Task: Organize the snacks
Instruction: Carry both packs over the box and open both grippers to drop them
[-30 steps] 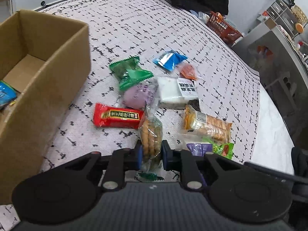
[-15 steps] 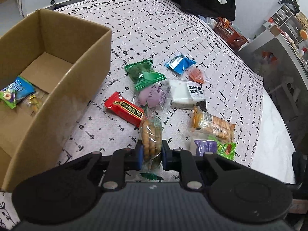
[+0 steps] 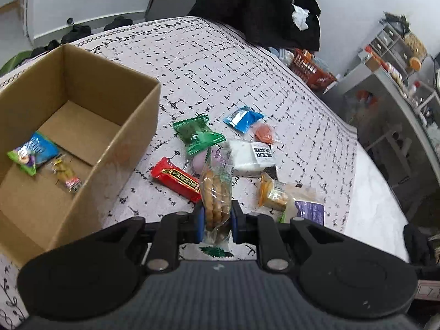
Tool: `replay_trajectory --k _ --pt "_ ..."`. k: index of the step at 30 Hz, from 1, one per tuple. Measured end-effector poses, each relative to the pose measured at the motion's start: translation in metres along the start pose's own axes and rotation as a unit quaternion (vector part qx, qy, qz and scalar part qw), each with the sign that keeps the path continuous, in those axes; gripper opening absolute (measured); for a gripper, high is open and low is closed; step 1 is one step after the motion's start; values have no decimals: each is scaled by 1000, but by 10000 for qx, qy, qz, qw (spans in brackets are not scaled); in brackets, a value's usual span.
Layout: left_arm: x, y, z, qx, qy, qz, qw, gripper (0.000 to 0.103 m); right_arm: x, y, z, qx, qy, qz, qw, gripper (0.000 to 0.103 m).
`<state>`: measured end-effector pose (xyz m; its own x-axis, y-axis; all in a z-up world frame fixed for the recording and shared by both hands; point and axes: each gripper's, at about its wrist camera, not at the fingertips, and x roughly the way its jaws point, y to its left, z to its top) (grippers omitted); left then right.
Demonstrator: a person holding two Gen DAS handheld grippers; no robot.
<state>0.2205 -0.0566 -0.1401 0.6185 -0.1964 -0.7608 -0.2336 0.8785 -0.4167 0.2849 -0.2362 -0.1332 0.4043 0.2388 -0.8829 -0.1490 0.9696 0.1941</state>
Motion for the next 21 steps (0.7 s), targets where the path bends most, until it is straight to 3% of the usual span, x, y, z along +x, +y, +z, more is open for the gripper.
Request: replay_trajectory --k 11,21 --pt "-38 14 19 -110 -481 -166 9986 18 -40 30 12 121 -658 144 9977 33" --pt "-65 45 36 -465 -885 -108 9949 18 -51 72 24 -10 -903 383 9952 33"
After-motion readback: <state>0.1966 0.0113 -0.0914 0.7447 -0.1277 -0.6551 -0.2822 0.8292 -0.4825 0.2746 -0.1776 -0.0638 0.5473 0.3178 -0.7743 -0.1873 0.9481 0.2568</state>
